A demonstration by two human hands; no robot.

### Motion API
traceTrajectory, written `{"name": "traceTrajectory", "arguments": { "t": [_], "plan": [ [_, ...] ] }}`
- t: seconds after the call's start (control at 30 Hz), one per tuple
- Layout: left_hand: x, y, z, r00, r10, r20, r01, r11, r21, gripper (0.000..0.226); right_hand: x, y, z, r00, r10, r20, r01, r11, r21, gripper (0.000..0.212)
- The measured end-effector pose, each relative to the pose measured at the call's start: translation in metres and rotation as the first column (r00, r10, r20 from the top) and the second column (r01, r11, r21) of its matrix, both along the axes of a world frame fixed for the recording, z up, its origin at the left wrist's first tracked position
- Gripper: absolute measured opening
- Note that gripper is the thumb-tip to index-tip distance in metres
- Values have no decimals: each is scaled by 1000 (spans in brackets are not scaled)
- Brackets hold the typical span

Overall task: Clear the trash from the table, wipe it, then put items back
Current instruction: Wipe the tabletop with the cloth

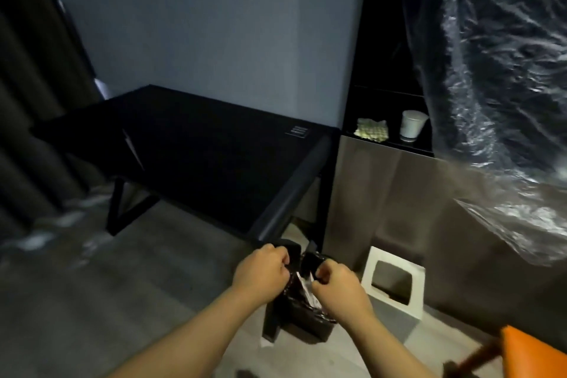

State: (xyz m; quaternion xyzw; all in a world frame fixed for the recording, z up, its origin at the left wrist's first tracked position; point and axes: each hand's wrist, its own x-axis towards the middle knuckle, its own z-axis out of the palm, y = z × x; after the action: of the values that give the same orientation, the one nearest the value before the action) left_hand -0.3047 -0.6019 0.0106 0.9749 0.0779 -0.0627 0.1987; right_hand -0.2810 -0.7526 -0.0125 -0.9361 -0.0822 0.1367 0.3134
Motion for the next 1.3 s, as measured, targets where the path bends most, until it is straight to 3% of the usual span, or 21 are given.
{"name": "traceTrajectory", "arguments": {
  "t": [0.27,0.43,0.6,0.7,1.2,1.3],
  "plan": [
    [31,51,25,995,-5,102,5,1000,0,20,33,44,20,998,7,62,-9,999,32,11],
    [71,59,38,993,-41,115,39,999,21,22,78,45,32,994,-20,107,17,999,29,26],
    [119,60,32,993,-50,109,47,998,30,23,137,31,38,988,-39,147,36,999,25,19],
    [165,59,34,994,-53,99,48,997,54,25,186,20,40,988,-36,148,36,999,0,14],
    [416,25,-2,1000,-15,26,15,1000,12,30,486,-25,28,970,-45,241,78,989,-126,36],
    [444,24,-15,1000,-4,21,4,1000,2,29,530,-29,17,975,-108,196,135,982,-129,38]
  ]
}}
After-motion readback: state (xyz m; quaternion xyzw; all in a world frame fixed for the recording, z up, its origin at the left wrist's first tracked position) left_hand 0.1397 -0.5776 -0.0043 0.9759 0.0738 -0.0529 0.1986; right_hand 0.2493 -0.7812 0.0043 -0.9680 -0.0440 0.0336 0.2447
